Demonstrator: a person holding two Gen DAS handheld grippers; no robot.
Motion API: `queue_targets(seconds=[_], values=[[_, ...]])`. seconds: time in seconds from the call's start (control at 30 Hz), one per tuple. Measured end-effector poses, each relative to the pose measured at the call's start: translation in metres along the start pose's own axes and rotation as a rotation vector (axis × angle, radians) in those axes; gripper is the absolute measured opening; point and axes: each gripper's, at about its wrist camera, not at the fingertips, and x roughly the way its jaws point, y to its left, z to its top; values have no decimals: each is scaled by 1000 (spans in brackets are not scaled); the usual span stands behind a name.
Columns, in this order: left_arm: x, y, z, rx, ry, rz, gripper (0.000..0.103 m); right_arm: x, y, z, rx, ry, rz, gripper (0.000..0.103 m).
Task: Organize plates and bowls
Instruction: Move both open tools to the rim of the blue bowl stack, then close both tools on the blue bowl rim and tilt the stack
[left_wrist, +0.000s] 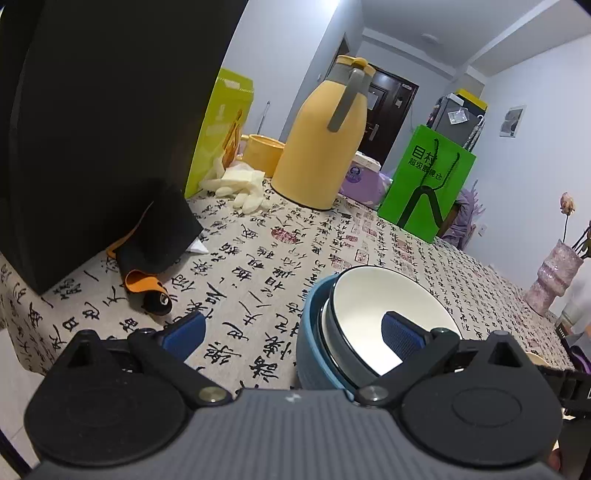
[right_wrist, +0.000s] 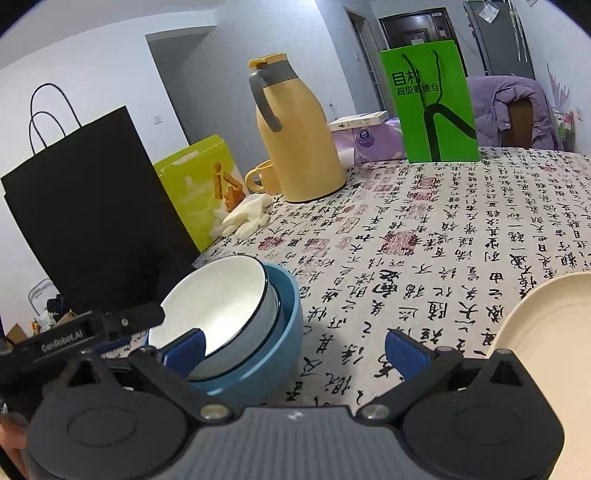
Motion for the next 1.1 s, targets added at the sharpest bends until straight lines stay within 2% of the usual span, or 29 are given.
queue_targets(seconds=[0.4,0.87,1.0,1.1], values=[[14,8,17,-72,55,-8,103,18,8,16,45,14,8,103],[41,5,26,-96,155,7,103,53,11,15,79,138,-27,103],[49,4,24,-92,195,-2,103,61,7,13,108,173,-13,103],[55,3,23,-95,228,-15,103,66,6,12,125,195,-2,97]])
